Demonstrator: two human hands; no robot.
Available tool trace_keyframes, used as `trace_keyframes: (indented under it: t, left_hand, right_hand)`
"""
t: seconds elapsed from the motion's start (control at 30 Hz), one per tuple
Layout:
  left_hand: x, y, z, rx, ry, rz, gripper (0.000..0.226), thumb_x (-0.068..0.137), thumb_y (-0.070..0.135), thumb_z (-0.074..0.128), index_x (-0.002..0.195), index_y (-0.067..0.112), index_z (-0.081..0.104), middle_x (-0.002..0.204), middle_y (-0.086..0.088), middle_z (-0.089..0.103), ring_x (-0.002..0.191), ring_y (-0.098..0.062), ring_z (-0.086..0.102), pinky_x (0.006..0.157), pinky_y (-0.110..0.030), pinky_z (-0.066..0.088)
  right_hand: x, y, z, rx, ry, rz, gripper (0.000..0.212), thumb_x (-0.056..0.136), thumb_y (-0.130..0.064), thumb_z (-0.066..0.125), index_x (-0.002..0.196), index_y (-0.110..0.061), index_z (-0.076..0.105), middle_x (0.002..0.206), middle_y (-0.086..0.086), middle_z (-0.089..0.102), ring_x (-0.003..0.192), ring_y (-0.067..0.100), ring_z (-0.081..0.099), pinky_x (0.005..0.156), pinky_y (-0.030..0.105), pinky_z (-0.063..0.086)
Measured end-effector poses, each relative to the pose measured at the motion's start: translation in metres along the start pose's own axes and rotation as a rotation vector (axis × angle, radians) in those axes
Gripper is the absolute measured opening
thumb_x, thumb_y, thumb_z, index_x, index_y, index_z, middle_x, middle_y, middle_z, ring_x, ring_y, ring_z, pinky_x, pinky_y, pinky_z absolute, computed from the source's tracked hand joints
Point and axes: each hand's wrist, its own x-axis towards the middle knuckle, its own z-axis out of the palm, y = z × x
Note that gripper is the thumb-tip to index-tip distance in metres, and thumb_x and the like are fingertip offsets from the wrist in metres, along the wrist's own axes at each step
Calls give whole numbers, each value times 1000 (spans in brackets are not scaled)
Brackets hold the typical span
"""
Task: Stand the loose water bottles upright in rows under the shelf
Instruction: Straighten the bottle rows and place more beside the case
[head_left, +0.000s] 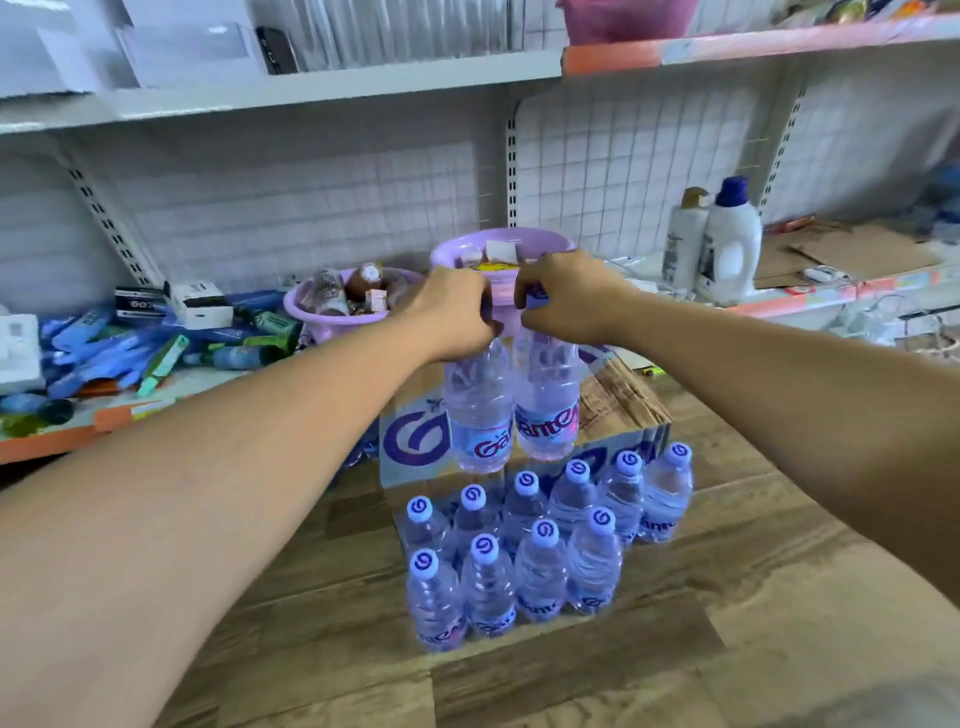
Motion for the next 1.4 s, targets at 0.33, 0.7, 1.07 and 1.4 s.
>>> trace_keyframes:
  t: [0.33,0.7,1.07,1.4]
  left_hand:
    - [15,110,49,-93,-101,106,21,79,27,66,92,9,65,101,-14,66,96,-32,60,73,-33,45]
    - [14,166,126,-79,-202,151,23,84,30,49,71,12,47,78,-11,49,76,-29,52,64,-32,43]
    - [5,156,205,-78,-375,84,25,76,23,62,62,14,43,77,-9,55,79,-31,60,68,-35,50]
    - [-8,153,249,-46,-457,72,21,84,16,56,104,9,55,111,-12,53,79,-27,50,62,-33,41]
  right_hand:
    - [-66,97,-16,-45,-57,156,20,81,-16,62,98,-10,70,91,7,61,101,30,58,76,27,41]
    - [-112,165,18,-29,-155,204,19,79,-13,66,97,-10,71,102,11,69,84,17,45,72,22,32]
    - [-127,189,85,0,-281,208,20,76,-14,65,95,-11,68,101,8,67,90,25,55,72,25,38]
    - [-138,202,133,-14,-397,229,25,79,-15,63,104,-14,67,112,9,64,104,29,58,78,27,42]
